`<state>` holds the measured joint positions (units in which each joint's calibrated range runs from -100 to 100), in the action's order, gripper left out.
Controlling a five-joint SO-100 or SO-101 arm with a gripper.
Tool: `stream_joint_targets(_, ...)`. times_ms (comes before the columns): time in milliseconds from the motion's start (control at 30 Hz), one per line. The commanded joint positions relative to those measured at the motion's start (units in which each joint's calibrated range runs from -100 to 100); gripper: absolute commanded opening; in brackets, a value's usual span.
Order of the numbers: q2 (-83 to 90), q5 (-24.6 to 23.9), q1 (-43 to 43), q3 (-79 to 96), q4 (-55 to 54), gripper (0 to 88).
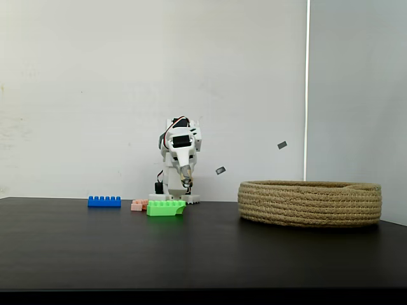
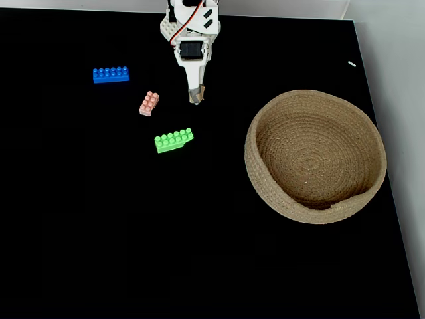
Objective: Place the lego blocks in the tray
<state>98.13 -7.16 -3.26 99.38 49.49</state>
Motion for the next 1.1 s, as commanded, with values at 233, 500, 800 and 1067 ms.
stream_joint_targets(233, 0.7, -0.3, -0.5, 0.4, -0.9, 0.3)
stream_joint_targets(500, 0.7, 1.8, 0.5, 0.1, -0.8, 4.3)
stream_joint_targets(800, -16.4, -0.2, 1.4, -15.4, -0.4, 16.1)
stream_joint_targets(1067, -49.4, 0.1, -2.0, -38.2, -0.1, 22.4)
